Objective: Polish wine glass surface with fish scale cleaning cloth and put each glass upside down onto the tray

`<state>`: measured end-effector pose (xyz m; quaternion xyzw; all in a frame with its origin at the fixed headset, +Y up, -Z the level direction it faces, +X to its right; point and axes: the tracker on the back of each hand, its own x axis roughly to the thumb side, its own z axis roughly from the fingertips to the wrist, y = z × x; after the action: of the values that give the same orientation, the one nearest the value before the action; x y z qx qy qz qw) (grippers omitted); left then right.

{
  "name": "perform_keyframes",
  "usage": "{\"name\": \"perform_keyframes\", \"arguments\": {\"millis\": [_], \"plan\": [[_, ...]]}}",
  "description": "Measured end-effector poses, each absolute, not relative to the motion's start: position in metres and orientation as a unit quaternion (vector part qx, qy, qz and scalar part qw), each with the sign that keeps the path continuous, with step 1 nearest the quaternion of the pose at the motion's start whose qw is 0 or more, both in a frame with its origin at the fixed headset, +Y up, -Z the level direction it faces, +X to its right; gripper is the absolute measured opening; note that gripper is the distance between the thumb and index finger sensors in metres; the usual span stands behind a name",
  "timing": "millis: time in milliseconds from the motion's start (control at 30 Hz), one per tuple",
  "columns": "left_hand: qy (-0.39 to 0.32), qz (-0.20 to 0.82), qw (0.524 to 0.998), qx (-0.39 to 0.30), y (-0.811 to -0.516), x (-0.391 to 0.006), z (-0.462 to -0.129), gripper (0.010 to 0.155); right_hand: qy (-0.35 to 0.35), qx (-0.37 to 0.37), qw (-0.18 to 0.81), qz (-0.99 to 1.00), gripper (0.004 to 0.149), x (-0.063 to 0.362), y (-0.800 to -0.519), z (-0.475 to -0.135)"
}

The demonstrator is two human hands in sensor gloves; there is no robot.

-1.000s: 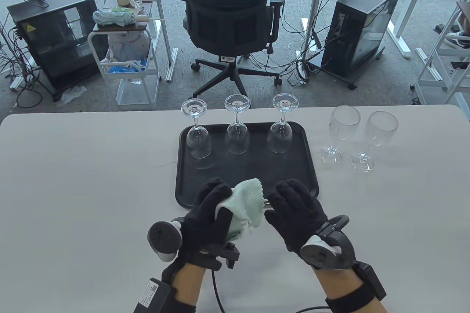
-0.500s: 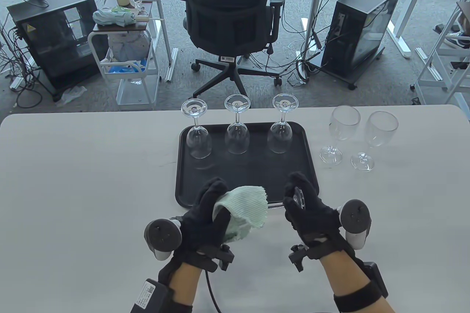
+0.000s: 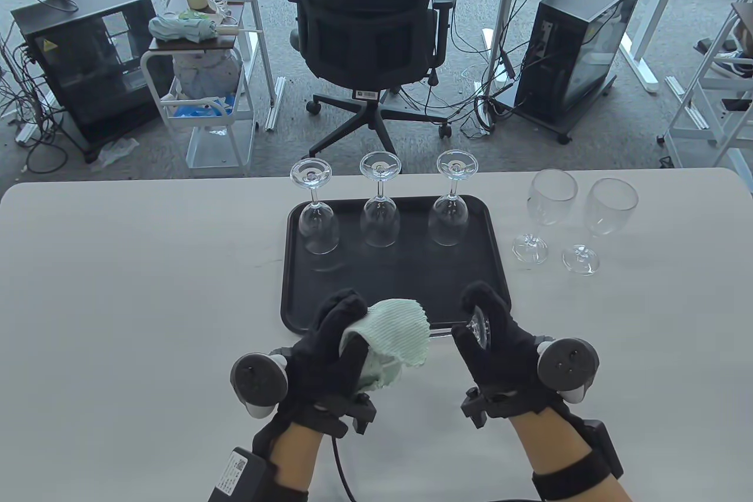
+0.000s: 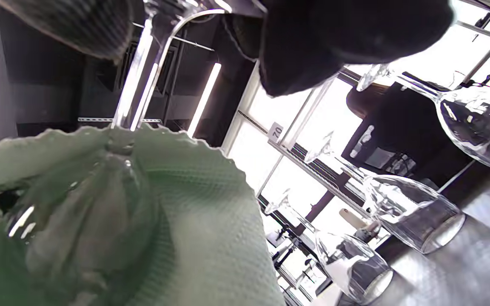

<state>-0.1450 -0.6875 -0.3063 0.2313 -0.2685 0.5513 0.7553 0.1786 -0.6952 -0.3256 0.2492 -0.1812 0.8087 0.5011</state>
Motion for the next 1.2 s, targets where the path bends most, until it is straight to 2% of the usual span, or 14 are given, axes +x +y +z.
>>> {"name": "perform_keyframes", "arguments": {"millis": [100,133,233,333,467,533,633,700,767,833,967,1000,1100,1200], "plan": [[-0.25,0.581,0.748,0.202,-0.691,-0.15,-0.311,0.062,-0.204,0.289,0.456,0.816,0.086,0.176,-0.693,-0.323],[-0.244,0.595,0.743,0.184,-0.693,-0.152,-0.313,0.062,-0.263,0.319,0.399,0.819,0.089,0.175,-0.69,-0.318],[-0.248,0.619,0.729,0.156,-0.694,-0.15,-0.313,0.062,-0.322,0.325,0.348,0.818,0.089,0.176,-0.686,-0.313],[-0.254,0.605,0.732,0.185,-0.692,-0.146,-0.309,0.064,-0.253,0.284,0.459,0.803,0.077,0.178,-0.688,-0.316],[-0.266,0.565,0.747,0.229,-0.687,-0.146,-0.306,0.062,-0.122,0.212,0.541,0.805,0.074,0.178,-0.692,-0.323],[-0.269,0.588,0.734,0.207,-0.689,-0.149,-0.309,0.06,-0.161,0.258,0.505,0.808,0.081,0.176,-0.688,-0.32],[-0.26,0.628,0.716,0.161,-0.694,-0.151,-0.313,0.059,-0.327,0.342,0.347,0.81,0.089,0.175,-0.682,-0.309],[-0.257,0.638,0.71,0.151,-0.695,-0.148,-0.313,0.059,-0.354,0.344,0.318,0.809,0.089,0.177,-0.68,-0.307],[-0.255,0.628,0.717,0.167,-0.694,-0.145,-0.31,0.06,-0.323,0.314,0.39,0.803,0.08,0.179,-0.682,-0.311],[-0.252,0.619,0.722,0.179,-0.692,-0.145,-0.308,0.061,-0.24,0.276,0.491,0.791,0.071,0.177,-0.685,-0.315],[-0.248,0.607,0.73,0.193,-0.69,-0.149,-0.308,0.06,-0.184,0.25,0.501,0.808,0.073,0.175,-0.686,-0.317],[-0.251,0.609,0.727,0.191,-0.69,-0.15,-0.309,0.06,-0.196,0.264,0.487,0.809,0.075,0.174,-0.685,-0.316],[-0.262,0.623,0.719,0.166,-0.692,-0.15,-0.312,0.06,-0.323,0.33,0.373,0.805,0.083,0.176,-0.681,-0.308],[-0.26,0.636,0.709,0.162,-0.693,-0.147,-0.312,0.06,-0.339,0.329,0.389,0.791,0.08,0.177,-0.683,-0.308]]}}
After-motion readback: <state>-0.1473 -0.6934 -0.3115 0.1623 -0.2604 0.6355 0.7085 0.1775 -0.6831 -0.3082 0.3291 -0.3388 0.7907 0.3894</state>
